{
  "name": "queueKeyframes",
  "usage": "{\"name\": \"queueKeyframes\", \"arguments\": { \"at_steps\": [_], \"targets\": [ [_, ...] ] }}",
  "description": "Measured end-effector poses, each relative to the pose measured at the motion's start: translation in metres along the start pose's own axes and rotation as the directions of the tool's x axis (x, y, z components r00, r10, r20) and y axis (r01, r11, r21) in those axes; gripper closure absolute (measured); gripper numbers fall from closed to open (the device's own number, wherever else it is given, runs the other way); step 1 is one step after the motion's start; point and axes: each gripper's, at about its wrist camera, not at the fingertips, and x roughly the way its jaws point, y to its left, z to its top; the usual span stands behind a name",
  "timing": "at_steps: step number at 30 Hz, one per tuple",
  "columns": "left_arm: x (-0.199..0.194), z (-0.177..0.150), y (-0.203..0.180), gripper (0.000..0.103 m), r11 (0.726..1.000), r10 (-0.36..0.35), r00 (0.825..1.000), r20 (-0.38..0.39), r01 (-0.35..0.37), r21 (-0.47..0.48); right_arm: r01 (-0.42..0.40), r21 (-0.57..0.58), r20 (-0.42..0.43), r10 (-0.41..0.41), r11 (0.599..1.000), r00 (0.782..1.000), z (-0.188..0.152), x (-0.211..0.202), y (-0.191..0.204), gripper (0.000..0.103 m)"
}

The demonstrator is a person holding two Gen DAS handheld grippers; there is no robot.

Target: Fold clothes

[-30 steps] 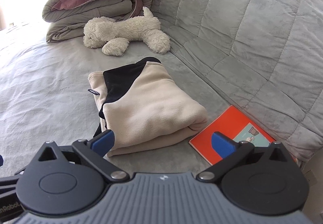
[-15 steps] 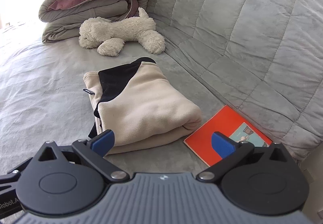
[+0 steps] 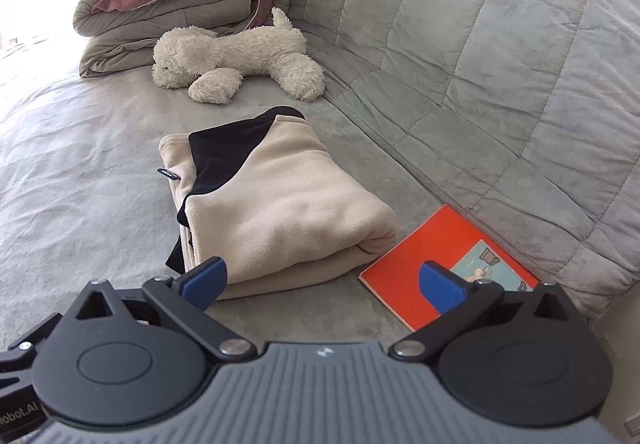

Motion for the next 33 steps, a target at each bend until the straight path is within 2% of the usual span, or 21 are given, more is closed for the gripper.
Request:
{"name": "queueKeyframes", "arguments": {
  "at_steps": [33],
  "targets": [
    [-0.006, -0.007, -0.018, 0.001, 0.999, -0.012, 1.000, -0.011, 0.013, 0.051, 0.013, -0.003, -0.017, -0.013, 1.000, 1.000, 0.000, 0.004, 0.000, 0.000]
  ]
}}
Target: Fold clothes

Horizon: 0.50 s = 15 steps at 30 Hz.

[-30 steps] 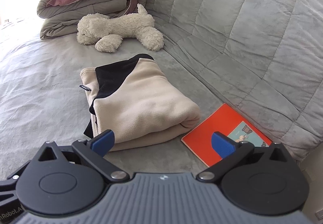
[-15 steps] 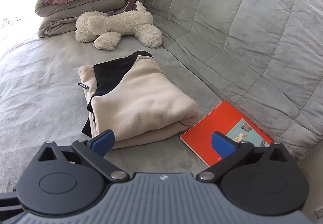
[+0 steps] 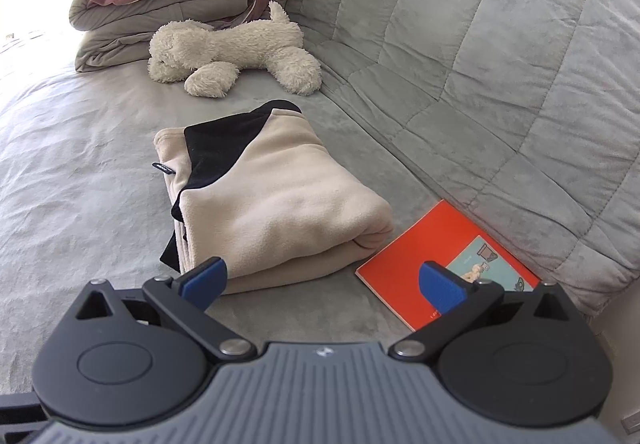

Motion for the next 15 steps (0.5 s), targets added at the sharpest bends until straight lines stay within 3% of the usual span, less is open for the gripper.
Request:
{"name": "queueKeyframes", "arguments": {
  "at_steps": [15],
  "targets": [
    [0.0011, -0.0004, -0.0007, 0.001, 1.000, 0.000, 1.000, -0.009, 0.000, 0.004, 0.005, -0.004, 0.002, -0.005, 1.000, 1.000, 0.0007, -0.0003, 0.0018, 0.000]
  ]
}}
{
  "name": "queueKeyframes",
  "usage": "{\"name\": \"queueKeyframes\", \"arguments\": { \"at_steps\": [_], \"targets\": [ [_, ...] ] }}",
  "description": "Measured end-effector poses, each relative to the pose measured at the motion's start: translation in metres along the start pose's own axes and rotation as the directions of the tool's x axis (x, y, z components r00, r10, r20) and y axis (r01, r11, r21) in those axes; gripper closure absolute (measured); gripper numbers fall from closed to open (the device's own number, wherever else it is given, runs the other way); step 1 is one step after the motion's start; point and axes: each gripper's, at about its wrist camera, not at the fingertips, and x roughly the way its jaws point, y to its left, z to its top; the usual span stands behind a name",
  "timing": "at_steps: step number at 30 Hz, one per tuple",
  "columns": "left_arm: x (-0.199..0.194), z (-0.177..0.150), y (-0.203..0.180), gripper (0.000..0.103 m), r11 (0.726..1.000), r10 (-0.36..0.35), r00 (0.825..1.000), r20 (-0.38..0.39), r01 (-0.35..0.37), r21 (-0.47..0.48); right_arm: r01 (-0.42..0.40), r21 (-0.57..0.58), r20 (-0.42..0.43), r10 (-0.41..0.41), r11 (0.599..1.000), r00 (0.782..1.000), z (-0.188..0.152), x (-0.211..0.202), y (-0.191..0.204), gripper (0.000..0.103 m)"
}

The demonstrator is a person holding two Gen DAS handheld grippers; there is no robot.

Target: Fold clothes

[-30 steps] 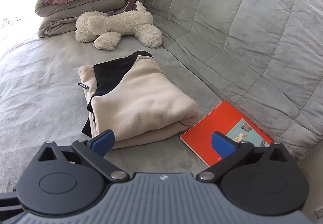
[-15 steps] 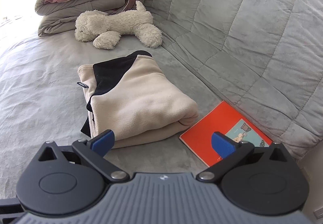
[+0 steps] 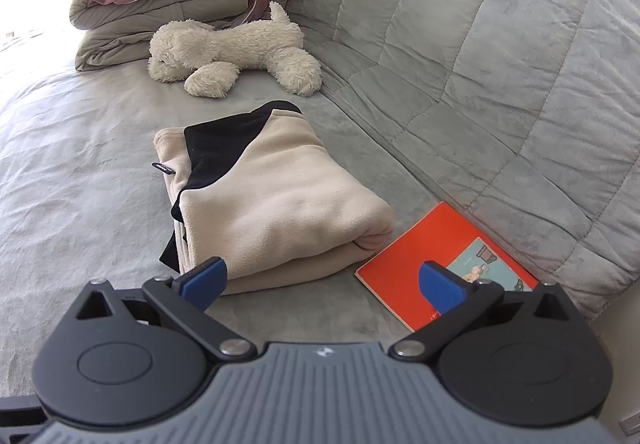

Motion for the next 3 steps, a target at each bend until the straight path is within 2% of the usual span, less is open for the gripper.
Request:
{"name": "queueKeyframes", "arguments": {
  "at_steps": [3],
  "targets": [
    [0.0000, -0.0004, -0.0012, 0.001, 1.000, 0.002, 1.000, 0.002, -0.002, 0.006, 0.002, 0.000, 0.001, -0.002, 1.000, 1.000, -0.0001, -0.0001, 0.0005, 0.000]
  ]
}}
